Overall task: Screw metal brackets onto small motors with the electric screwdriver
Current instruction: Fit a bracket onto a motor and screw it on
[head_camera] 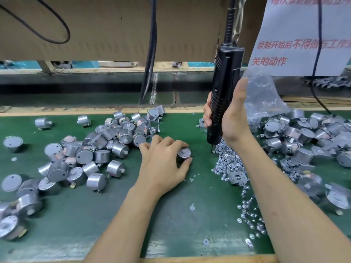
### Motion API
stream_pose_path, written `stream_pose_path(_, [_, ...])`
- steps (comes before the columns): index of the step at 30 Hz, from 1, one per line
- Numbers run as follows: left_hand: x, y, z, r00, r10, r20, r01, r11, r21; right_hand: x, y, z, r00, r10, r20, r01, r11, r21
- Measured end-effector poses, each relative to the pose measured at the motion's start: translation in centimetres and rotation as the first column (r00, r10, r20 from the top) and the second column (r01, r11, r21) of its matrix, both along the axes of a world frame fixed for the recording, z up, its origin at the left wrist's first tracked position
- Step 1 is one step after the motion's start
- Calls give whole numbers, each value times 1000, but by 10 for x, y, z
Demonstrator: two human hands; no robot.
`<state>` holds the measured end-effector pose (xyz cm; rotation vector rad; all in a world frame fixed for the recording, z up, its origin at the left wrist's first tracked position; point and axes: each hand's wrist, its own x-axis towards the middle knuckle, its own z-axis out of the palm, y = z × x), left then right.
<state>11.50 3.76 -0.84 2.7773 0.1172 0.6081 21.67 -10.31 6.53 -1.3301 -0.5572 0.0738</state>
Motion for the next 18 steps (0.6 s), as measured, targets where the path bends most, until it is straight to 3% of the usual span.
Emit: stream_pose_path(18, [0,-1,-1,1000,-11,2,11,1000,-25,-7,0,4,999,32,25,-32,999,28])
